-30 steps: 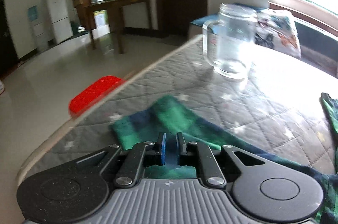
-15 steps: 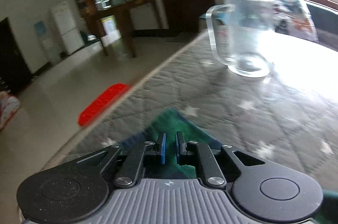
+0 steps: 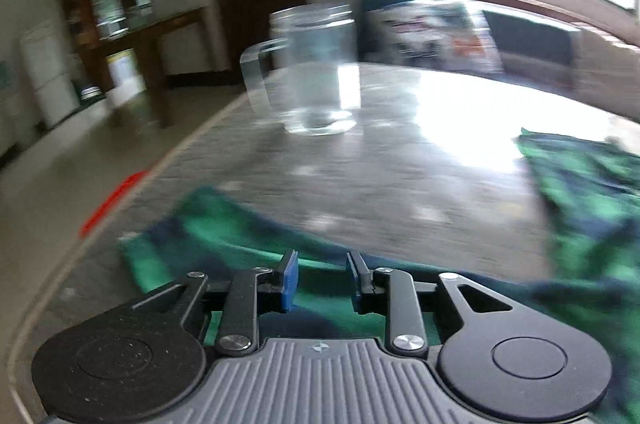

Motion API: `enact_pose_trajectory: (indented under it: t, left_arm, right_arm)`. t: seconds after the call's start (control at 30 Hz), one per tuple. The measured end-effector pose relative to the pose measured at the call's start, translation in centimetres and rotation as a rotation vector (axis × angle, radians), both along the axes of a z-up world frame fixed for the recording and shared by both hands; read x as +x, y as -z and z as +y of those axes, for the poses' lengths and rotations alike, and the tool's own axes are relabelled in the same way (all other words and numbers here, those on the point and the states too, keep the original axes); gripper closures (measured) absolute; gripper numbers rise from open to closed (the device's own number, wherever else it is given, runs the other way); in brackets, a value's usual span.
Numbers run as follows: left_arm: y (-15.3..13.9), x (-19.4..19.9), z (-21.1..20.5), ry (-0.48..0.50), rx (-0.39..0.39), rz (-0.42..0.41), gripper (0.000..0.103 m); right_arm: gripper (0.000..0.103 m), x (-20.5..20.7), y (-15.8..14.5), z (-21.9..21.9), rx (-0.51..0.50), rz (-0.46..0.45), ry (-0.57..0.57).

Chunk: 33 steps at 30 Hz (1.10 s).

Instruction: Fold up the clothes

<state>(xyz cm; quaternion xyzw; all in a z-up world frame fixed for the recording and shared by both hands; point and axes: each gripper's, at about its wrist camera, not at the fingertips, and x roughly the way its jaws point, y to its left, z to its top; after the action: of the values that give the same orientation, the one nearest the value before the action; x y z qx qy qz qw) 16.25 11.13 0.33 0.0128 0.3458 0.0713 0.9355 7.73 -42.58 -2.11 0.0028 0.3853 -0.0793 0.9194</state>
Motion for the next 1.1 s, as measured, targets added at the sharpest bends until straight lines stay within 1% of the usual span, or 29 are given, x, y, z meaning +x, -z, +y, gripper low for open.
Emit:
enact_pose_trajectory:
  t: [0.07, 0.13, 0.17, 0.27, 0.37, 0.43, 0.53, 0.6, 0.73, 0.83, 0.97, 1.1]
  left_arm:
    - [-0.5, -0.8, -2.3, 0.079, -0.024, -0.014, 0.072]
    - [-0.9, -1.3, -4.7, 0.148, -0.042, -0.029, 0.067]
    - [-0.9, -1.3, -5.9, 0.179, -0.042, -0.035, 0.067]
    - [0.0, -1.3, -8.7, 0.224, -0.014, -0.031, 0.065]
    - [0.9, -2.0, -10.2, 0.256, 0.006, -0.021, 0.065]
    - [1.6, -3.0, -10.1, 0.263, 0.027, -0.026, 0.061]
    - [2.5, -4.8, -9.5, 0.270, 0.052, -0.027, 0.060]
    - [2.9, -6.3, -8.8, 0.272, 0.074, -0.033, 0.055]
    - [3.5, -8.9, -7.9, 0.258, 0.107, -0.052, 0.052]
    - [3.8, -10.4, -6.8, 0.216, 0.089, -0.056, 0.050]
    - [3.6, -11.7, -5.1, 0.184, 0.037, -0.046, 0.050]
    - [2.6, -11.5, -4.0, 0.157, 0.037, -0.065, 0.050]
  right_arm:
    - [0.017, -0.2, -0.2, 0.4, 0.004, -0.006, -0.015]
    - [0.017, -0.4, -0.3, 0.9, 0.006, -0.012, -0.031]
    - [0.017, -0.5, -0.4, 1.1, 0.010, -0.014, -0.037]
    - [0.017, -0.8, -0.4, 1.7, 0.023, -0.017, -0.055]
    - [0.017, -1.3, -0.3, 2.2, 0.028, -0.015, -0.076]
    - [0.017, -1.6, -0.2, 2.6, 0.024, -0.014, -0.091]
    - [0.017, -2.0, -0.2, 3.1, 0.013, -0.017, -0.111]
    - [0.017, -2.1, -0.3, 3.4, 0.009, -0.020, -0.120]
    - [0.017, -2.3, -0.7, 3.9, 0.014, -0.034, -0.137]
    - [0.016, -2.6, -1.1, 4.7, 0.015, -0.047, -0.159]
    - [0.015, -2.9, -1.7, 5.8, 0.013, -0.063, -0.191]
    - [0.013, -3.1, -2.6, 6.8, 0.005, -0.088, -0.216]
